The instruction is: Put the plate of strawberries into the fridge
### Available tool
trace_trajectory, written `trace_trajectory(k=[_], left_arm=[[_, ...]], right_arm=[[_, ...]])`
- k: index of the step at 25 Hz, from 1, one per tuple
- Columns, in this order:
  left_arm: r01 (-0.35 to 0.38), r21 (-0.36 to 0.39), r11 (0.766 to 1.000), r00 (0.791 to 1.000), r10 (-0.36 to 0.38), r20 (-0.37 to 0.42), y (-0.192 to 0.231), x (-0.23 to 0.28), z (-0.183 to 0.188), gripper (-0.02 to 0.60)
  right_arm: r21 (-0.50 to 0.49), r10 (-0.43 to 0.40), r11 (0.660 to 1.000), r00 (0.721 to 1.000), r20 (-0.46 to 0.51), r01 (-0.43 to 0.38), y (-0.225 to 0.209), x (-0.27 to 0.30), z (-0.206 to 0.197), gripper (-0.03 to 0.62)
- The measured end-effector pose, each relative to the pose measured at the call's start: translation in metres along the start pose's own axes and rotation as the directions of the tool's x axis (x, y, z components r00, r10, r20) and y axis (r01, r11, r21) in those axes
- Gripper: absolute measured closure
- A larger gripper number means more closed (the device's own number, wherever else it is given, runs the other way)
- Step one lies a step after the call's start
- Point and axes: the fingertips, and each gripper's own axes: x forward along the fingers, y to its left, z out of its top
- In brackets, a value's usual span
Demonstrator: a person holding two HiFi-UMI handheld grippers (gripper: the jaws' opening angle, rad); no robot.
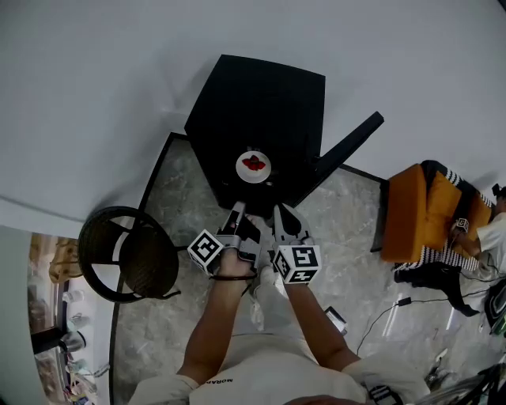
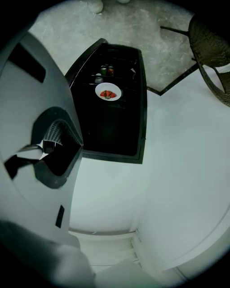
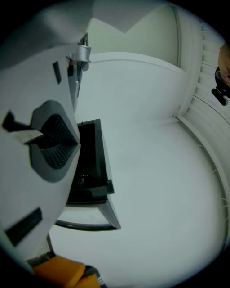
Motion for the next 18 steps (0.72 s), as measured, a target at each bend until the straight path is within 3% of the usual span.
trace_trajectory(k=[6, 12, 15, 18], left_arm=[[0.027, 0.017, 1.0, 0.999, -0.026, -0.029, -0.042, -0.025, -0.02, 0.583], [0.065, 0.195, 0.979, 0.996, -0.053, -0.065, -0.086, -0.042, -0.028, 0.582], [0.028, 0.385, 0.922, 0.996, 0.004, -0.084, -0.098, -0.052, -0.032, 0.583], [0.066, 0.489, 0.87, 0.994, -0.016, -0.106, -0.12, -0.056, -0.042, 0.583]], right_arm=[[-0.011, 0.032, 0.999, 0.999, 0.006, -0.032, 0.014, -0.023, 0.024, 0.582], [-0.035, 0.069, 0.997, 0.997, 0.032, -0.068, 0.032, -0.044, 0.053, 0.582], [-0.041, 0.087, 0.996, 0.995, 0.042, -0.085, 0.04, -0.055, 0.065, 0.583], [-0.047, 0.101, 0.994, 0.993, 0.06, -0.098, 0.046, -0.062, 0.078, 0.582]])
